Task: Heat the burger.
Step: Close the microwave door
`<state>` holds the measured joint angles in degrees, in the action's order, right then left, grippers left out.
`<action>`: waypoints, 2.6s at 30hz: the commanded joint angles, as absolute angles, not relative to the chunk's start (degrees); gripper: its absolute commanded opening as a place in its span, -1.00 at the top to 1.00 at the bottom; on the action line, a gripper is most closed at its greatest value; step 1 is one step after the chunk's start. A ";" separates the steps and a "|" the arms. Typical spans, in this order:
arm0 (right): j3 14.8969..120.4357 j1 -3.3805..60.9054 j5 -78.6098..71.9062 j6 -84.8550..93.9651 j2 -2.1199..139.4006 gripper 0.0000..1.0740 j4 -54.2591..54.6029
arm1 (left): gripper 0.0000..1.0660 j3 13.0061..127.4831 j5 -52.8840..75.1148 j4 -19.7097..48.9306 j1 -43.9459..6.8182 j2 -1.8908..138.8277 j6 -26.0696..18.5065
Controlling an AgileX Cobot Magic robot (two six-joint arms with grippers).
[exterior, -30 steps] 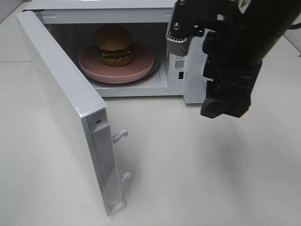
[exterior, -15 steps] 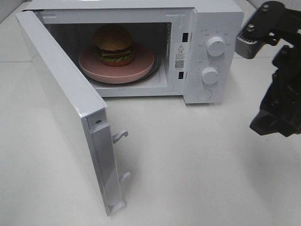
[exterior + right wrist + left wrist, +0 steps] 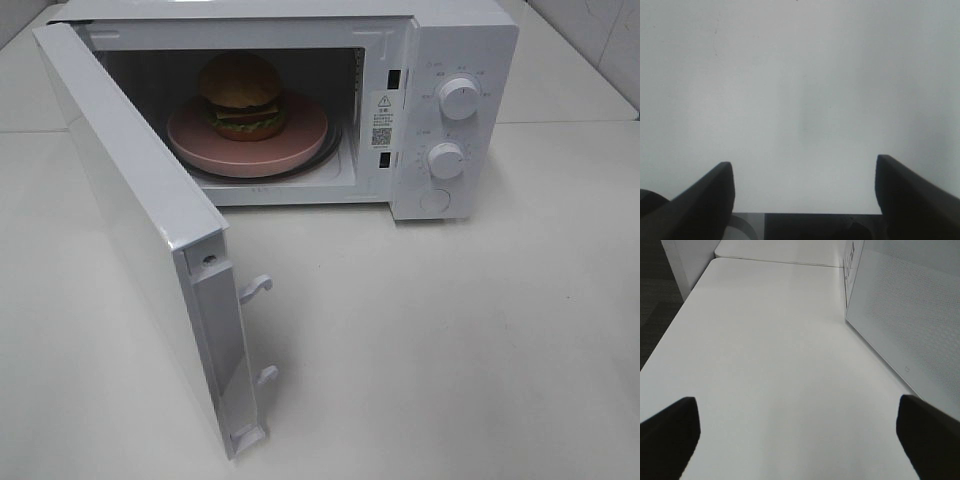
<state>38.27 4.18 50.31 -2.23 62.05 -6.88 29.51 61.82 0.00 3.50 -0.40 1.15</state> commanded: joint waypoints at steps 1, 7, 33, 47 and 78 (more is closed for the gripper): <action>36.21 3.61 49.96 -2.75 59.07 -0.42 -6.99 | -0.88 29.56 61.31 0.40 3.09 -1.09 1.15; 33.12 3.61 52.37 -2.81 48.64 -0.42 -6.99 | -0.88 29.56 61.31 0.40 3.09 -1.09 1.15; 28.42 3.61 55.12 -0.86 5.21 -0.43 -5.39 | -0.88 29.56 61.31 0.40 3.09 -1.09 1.15; 28.42 3.84 55.12 4.24 -1.72 -0.88 -1.66 | -0.88 29.56 61.31 0.40 3.09 -0.92 1.15; 28.42 3.84 55.06 4.64 -1.72 0.07 -1.15 | -0.88 29.56 61.31 0.40 3.09 -0.92 1.15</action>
<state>28.42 3.95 55.41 3.95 -0.23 -1.49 29.51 61.82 0.00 3.50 -0.40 1.15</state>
